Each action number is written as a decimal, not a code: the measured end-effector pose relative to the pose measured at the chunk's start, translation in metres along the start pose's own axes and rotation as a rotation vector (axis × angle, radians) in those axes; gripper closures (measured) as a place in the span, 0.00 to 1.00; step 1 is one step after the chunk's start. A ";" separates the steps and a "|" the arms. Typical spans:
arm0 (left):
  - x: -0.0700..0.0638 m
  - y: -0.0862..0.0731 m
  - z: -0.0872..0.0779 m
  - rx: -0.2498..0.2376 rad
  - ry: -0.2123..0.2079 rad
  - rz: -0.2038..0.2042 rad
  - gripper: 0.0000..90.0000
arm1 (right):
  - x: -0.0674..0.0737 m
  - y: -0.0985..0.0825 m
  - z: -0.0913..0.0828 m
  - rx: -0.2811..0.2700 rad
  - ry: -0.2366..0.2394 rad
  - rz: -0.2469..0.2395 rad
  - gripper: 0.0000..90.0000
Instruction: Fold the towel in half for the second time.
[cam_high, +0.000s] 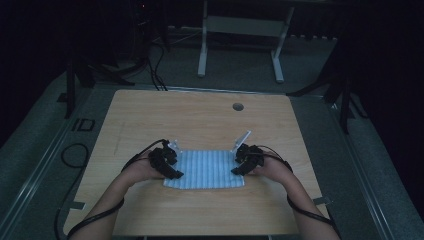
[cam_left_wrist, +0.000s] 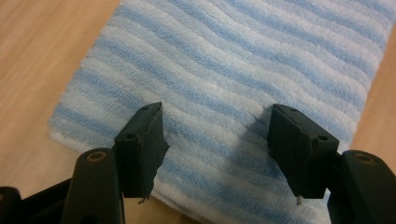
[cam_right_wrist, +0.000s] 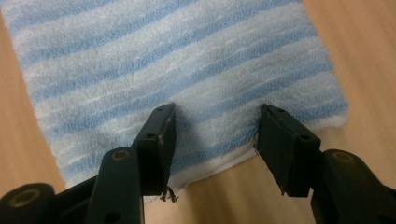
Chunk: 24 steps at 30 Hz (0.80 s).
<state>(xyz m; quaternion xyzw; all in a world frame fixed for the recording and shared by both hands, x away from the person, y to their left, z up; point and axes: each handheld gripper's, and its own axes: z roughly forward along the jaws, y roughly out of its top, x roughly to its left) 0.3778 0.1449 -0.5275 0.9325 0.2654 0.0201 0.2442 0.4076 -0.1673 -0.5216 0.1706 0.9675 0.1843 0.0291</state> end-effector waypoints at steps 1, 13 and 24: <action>0.005 0.000 -0.001 0.000 -0.001 -0.003 0.40 | -0.002 0.003 0.001 0.000 -0.002 0.004 0.51; 0.047 0.010 -0.002 0.032 0.036 -0.055 0.42 | -0.029 0.036 0.014 0.018 0.000 0.032 0.48; 0.056 0.007 -0.006 0.003 0.043 -0.095 0.42 | -0.046 0.053 0.018 0.061 0.002 0.039 0.48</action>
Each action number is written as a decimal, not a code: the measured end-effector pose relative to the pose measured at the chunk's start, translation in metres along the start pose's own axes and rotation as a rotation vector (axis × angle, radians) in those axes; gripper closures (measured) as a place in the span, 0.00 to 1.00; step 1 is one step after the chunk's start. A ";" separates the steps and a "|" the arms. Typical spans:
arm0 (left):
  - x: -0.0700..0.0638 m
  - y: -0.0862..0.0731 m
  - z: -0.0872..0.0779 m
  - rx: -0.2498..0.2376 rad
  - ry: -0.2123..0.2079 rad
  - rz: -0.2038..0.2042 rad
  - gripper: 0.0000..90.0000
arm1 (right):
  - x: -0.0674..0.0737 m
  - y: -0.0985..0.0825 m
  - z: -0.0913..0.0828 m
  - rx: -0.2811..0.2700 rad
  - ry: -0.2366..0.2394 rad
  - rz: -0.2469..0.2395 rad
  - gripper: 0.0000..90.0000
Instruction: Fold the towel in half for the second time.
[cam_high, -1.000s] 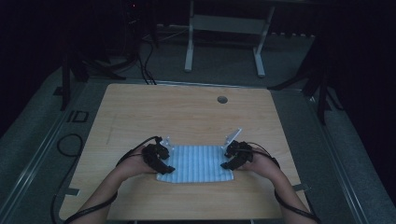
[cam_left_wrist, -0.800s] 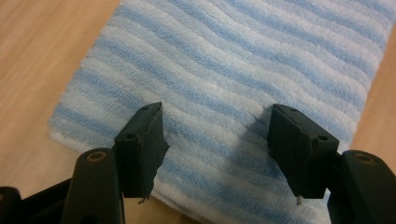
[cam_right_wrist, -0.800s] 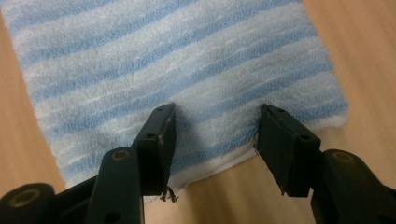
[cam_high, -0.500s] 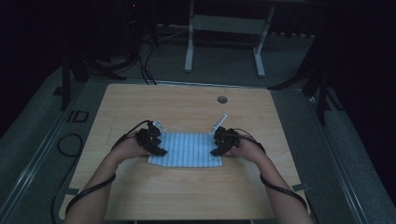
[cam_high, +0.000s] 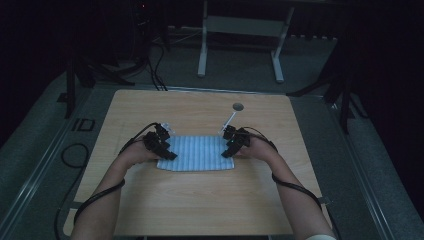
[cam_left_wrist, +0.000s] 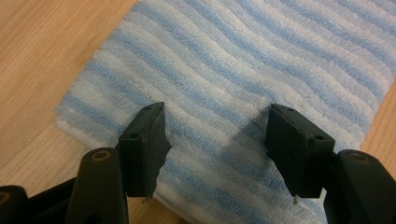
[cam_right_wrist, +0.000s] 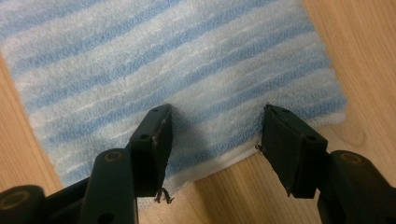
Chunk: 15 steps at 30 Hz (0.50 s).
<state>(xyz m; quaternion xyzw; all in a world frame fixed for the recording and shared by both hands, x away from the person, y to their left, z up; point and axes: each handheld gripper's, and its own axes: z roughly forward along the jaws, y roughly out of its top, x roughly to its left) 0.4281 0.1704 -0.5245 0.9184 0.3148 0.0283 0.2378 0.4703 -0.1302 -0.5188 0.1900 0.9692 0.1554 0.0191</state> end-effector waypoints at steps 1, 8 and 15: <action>-0.001 0.000 -0.001 -0.006 0.004 -0.008 0.42 | 0.001 -0.001 -0.001 -0.007 -0.005 0.000 0.48; -0.009 -0.007 -0.010 -0.061 -0.012 -0.029 0.41 | 0.008 -0.015 -0.014 -0.076 0.015 0.020 0.42; -0.026 -0.017 -0.022 -0.167 0.026 -0.054 0.26 | 0.017 -0.032 -0.024 -0.208 0.086 0.089 0.18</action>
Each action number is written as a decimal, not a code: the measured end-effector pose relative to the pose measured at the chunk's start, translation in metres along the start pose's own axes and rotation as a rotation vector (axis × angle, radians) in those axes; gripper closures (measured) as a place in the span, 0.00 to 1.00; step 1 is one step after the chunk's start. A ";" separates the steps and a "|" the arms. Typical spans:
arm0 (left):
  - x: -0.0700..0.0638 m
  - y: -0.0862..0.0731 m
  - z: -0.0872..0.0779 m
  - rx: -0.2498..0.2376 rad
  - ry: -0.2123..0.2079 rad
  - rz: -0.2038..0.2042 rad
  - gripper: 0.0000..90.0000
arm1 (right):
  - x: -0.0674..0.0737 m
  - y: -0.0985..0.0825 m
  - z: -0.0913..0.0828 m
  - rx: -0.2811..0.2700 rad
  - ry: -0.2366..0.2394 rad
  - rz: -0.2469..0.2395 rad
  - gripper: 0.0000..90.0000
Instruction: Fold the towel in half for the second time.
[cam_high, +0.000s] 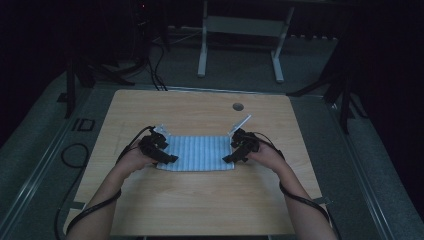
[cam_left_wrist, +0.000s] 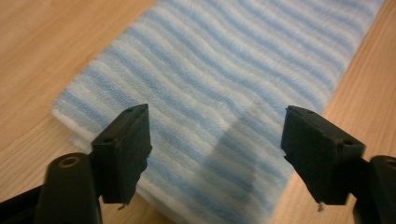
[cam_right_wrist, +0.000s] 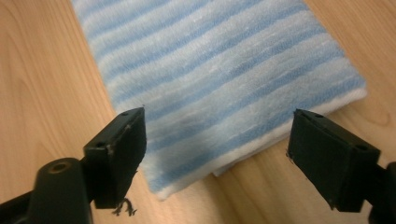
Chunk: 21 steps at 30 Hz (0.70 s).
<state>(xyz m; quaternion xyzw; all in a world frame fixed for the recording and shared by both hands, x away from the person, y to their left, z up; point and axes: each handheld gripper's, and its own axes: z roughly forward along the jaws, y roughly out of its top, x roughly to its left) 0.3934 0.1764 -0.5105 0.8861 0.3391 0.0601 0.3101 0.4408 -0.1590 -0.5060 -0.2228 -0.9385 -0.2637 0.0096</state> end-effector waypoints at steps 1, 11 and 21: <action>-0.001 -0.001 -0.002 -0.009 -0.002 -0.017 0.22 | 0.001 -0.003 0.000 -0.017 0.003 0.000 0.16; -0.025 -0.021 -0.016 -0.120 0.059 -0.037 0.02 | 0.011 -0.032 -0.002 -0.216 -0.003 0.031 0.15; -0.034 -0.047 -0.019 -0.203 0.124 -0.112 0.01 | 0.013 -0.053 -0.009 -0.325 -0.115 0.060 0.15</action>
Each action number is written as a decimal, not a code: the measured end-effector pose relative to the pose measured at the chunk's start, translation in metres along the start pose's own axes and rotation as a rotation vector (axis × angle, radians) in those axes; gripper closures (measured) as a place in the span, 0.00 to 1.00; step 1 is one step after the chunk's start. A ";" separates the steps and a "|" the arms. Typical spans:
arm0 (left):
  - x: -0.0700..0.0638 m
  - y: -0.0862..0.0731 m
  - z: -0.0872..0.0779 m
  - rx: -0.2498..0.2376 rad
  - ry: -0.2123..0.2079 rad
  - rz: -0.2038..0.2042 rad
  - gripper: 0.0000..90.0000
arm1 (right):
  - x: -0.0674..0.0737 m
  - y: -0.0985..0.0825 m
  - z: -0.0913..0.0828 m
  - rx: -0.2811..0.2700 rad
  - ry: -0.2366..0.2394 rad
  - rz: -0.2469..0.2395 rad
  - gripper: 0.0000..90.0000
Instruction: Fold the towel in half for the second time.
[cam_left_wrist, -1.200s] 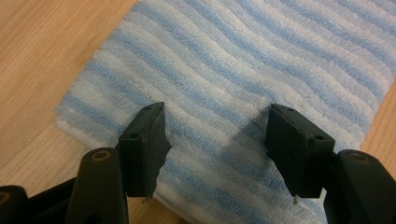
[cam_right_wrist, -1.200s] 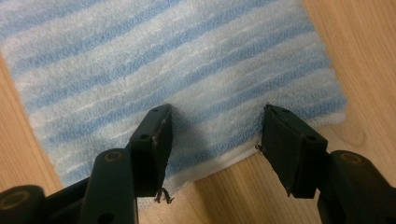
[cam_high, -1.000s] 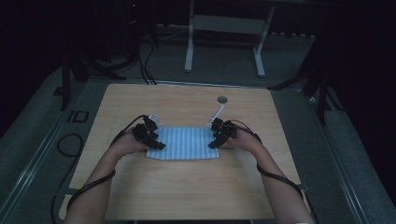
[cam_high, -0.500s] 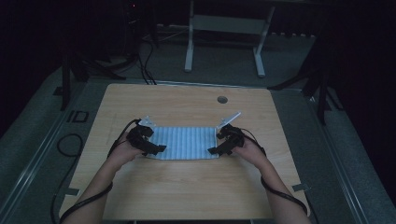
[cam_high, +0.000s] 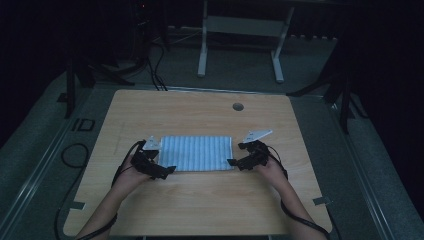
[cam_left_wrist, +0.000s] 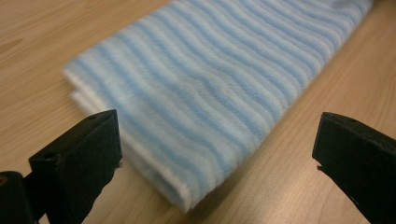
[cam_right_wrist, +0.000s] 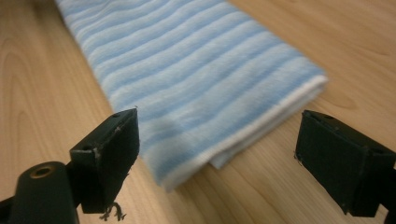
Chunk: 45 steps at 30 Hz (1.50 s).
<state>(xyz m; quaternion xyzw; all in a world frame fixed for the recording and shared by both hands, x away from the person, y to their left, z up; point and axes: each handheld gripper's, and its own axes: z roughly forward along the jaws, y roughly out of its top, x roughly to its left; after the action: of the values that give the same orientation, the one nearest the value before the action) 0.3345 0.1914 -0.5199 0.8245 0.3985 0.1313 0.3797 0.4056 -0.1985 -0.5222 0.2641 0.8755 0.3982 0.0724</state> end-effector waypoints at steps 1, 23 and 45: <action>0.001 -0.003 -0.002 -0.005 0.009 -0.006 0.01 | -0.001 -0.006 -0.005 -0.026 -0.015 0.018 0.15; 0.008 -0.056 -0.026 -0.031 0.091 -0.049 0.01 | -0.006 -0.071 -0.063 -0.069 -0.225 0.126 0.13; 0.014 -0.081 -0.035 -0.080 0.162 -0.134 0.01 | -0.009 -0.125 -0.105 -0.145 -0.412 0.257 0.12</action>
<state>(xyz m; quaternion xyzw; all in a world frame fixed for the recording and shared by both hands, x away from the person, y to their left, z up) 0.2804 0.2516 -0.5567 0.7668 0.4766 0.1878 0.3868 0.3268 -0.3402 -0.5445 0.4431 0.7706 0.4034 0.2169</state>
